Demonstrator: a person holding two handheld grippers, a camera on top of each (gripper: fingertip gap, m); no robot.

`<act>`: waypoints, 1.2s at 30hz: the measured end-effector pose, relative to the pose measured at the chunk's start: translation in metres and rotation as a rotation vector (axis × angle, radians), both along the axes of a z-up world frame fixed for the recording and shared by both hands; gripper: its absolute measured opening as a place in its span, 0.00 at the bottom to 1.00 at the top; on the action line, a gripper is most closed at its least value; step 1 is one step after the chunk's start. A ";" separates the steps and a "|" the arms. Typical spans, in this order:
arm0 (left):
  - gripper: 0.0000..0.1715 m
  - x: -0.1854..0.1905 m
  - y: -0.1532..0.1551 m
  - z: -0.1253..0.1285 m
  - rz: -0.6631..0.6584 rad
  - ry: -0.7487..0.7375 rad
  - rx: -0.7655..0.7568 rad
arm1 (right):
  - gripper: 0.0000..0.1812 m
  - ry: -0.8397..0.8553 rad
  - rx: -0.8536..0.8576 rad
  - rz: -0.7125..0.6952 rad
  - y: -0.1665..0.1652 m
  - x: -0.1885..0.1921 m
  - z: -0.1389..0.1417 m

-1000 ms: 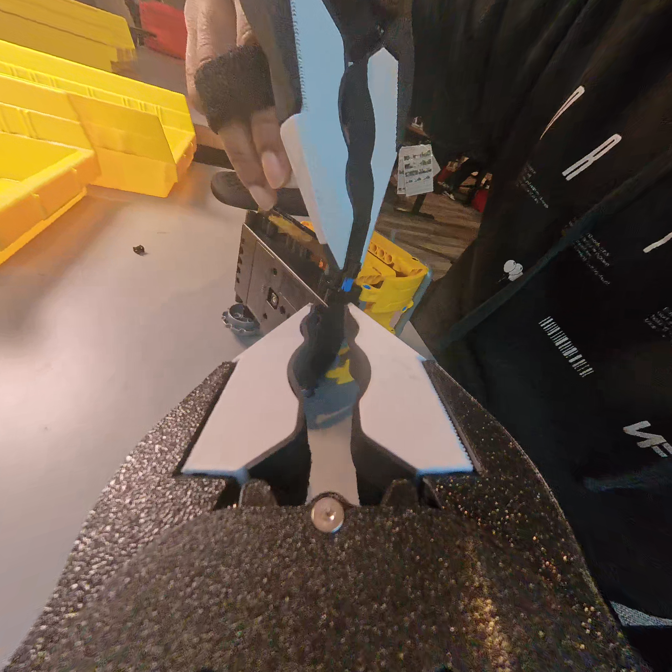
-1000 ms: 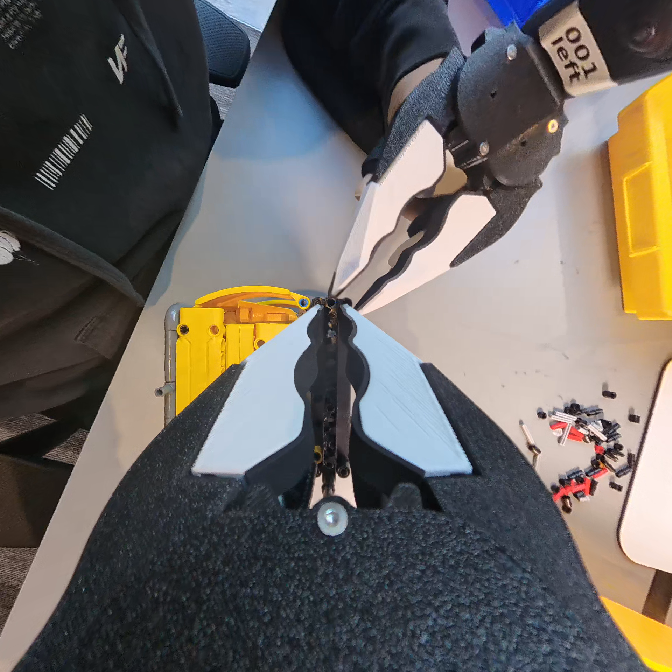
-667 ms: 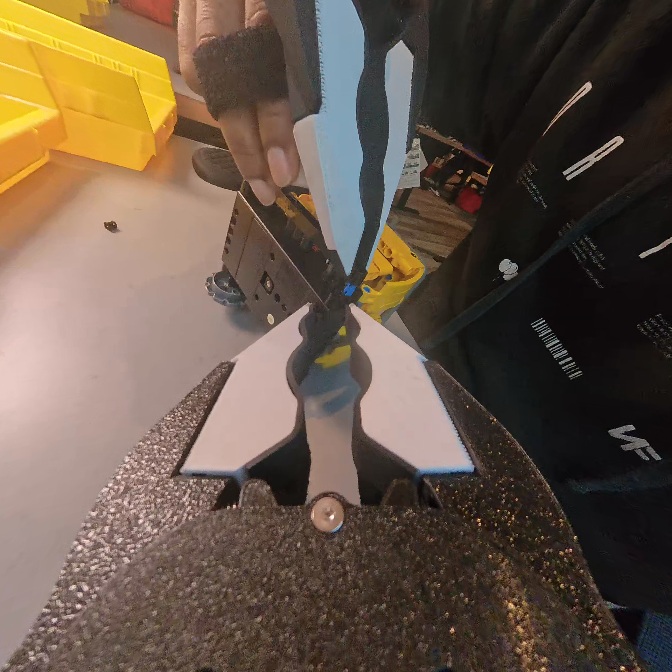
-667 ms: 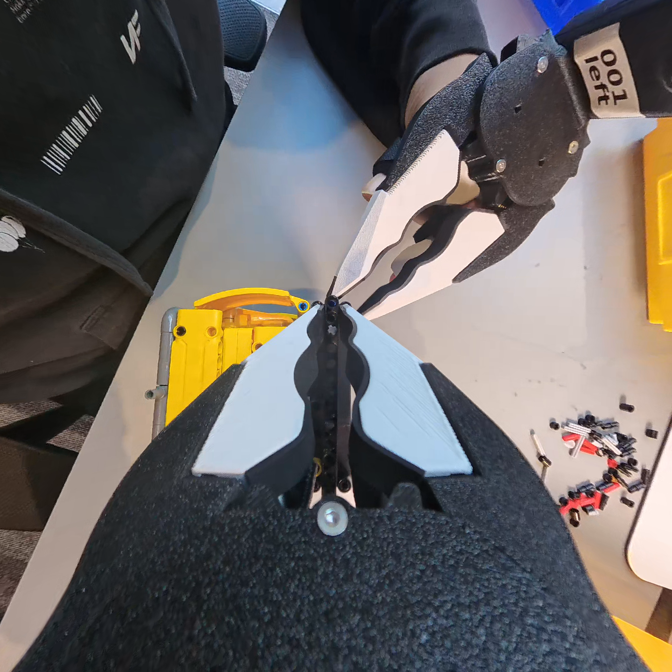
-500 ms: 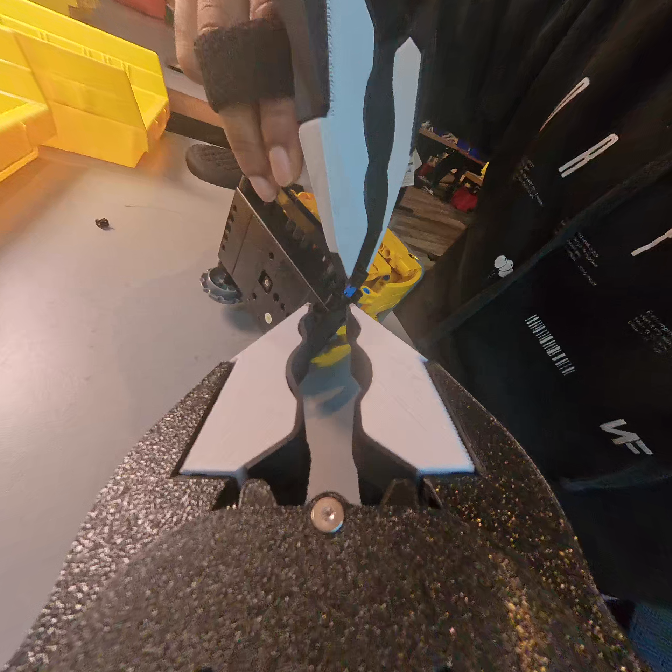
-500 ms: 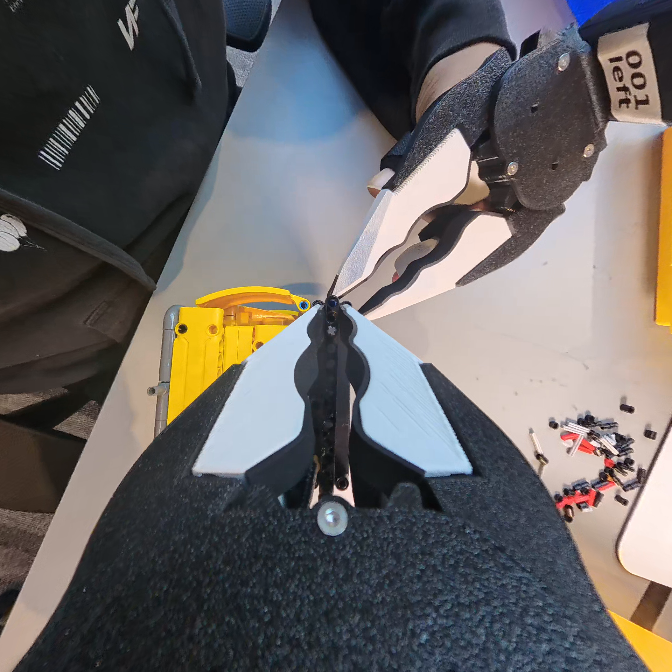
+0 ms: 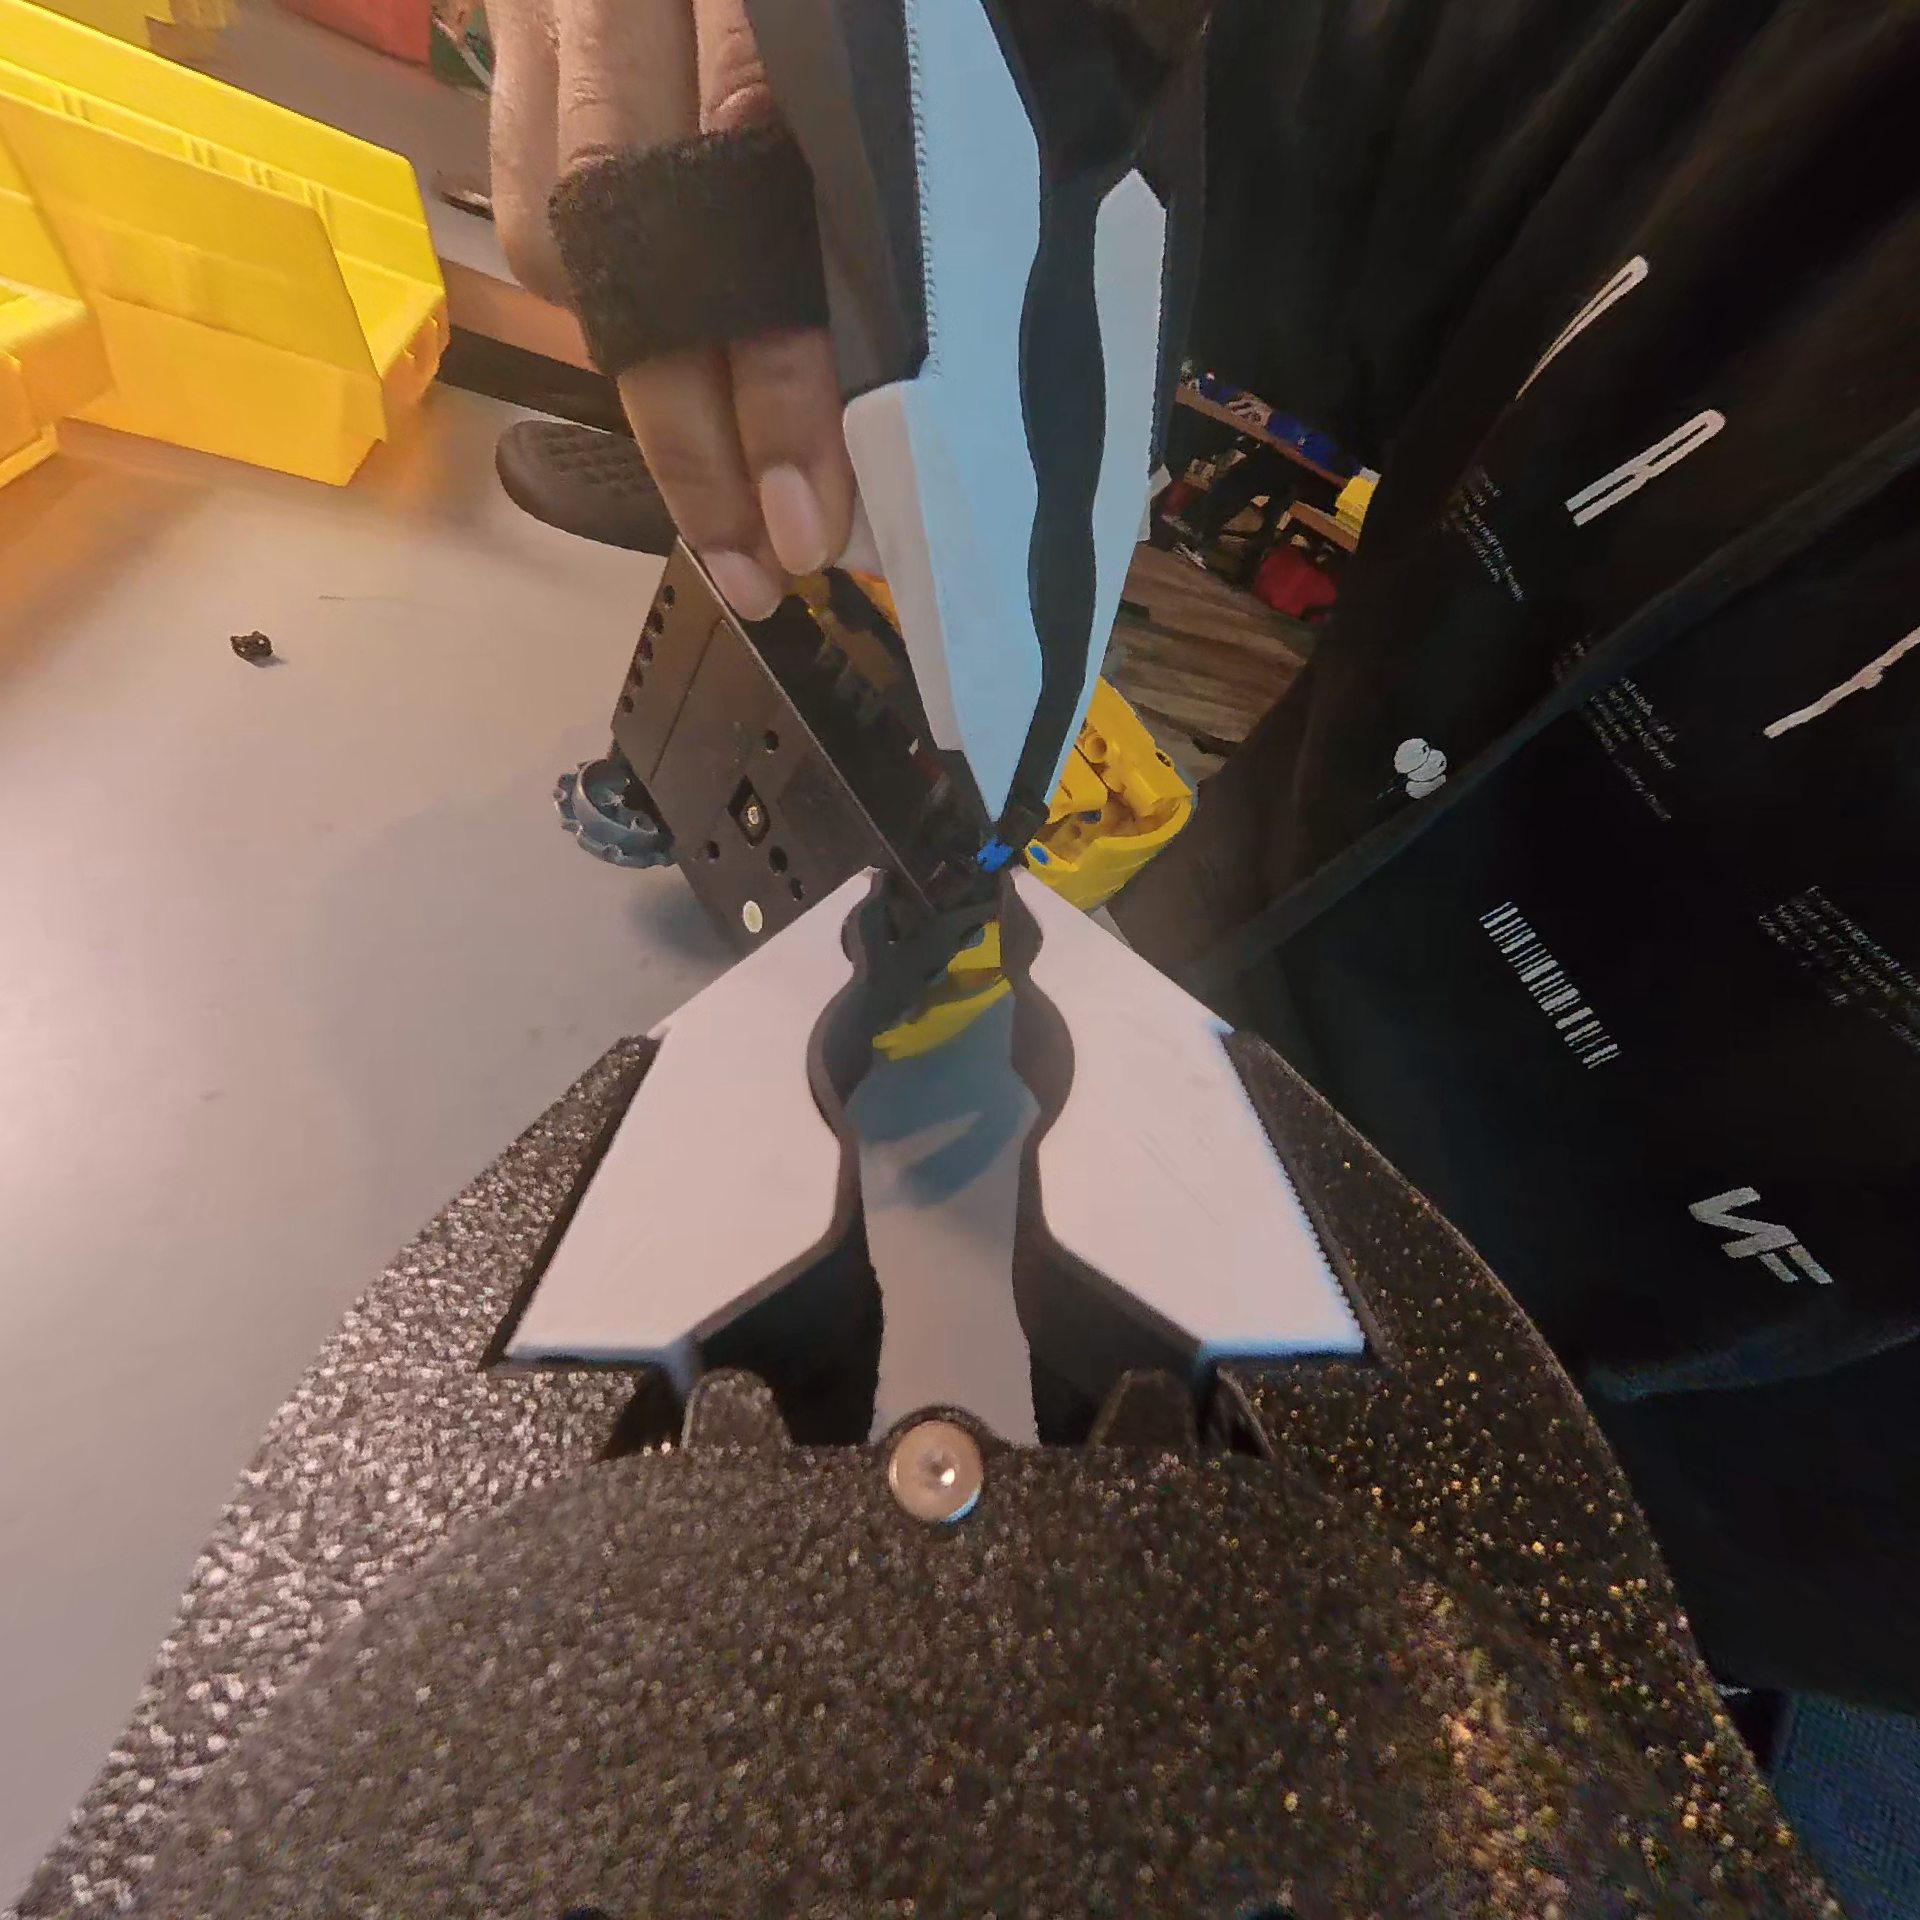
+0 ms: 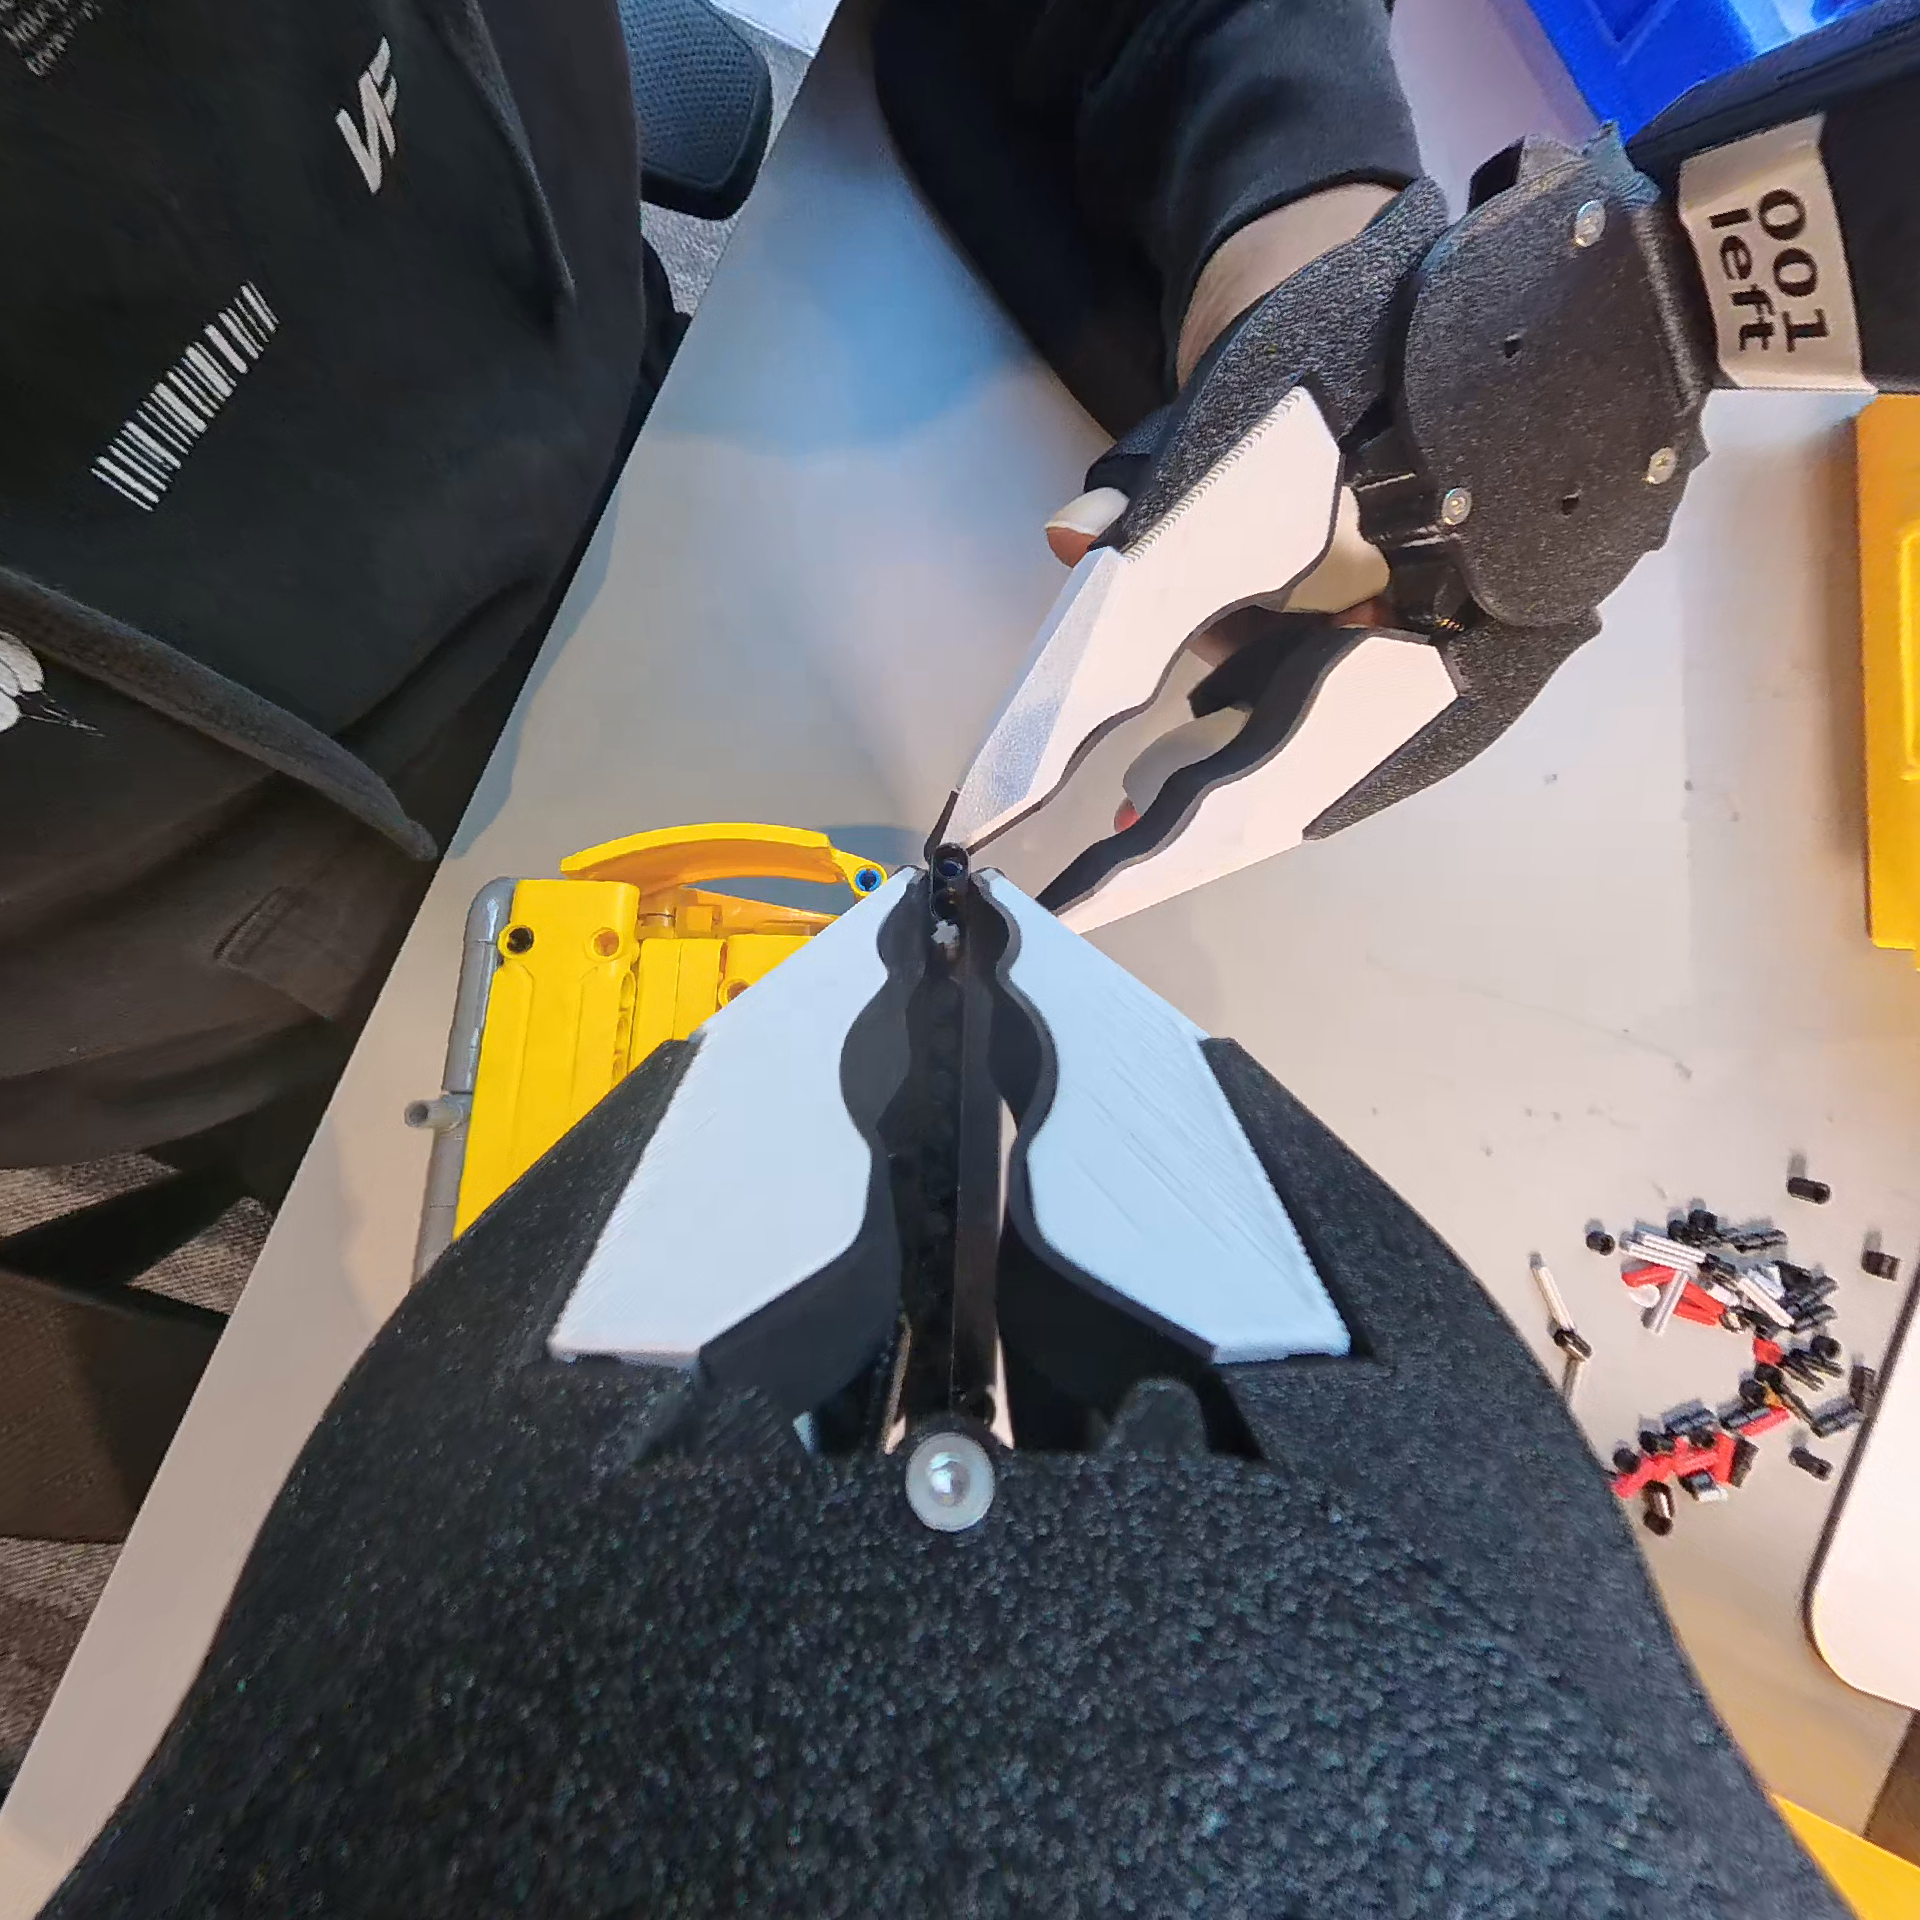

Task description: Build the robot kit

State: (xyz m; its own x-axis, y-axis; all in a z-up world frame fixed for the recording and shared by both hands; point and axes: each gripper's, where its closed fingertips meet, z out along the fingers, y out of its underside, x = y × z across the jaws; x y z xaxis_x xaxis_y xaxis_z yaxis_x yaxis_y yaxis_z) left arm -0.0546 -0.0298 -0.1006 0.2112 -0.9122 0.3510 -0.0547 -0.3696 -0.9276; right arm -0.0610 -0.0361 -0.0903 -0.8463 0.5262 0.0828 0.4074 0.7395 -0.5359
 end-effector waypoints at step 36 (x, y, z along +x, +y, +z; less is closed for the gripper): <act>0.23 -0.001 0.021 0.006 0.164 0.288 0.157 | 0.04 0.225 -0.436 -0.239 0.031 0.008 0.044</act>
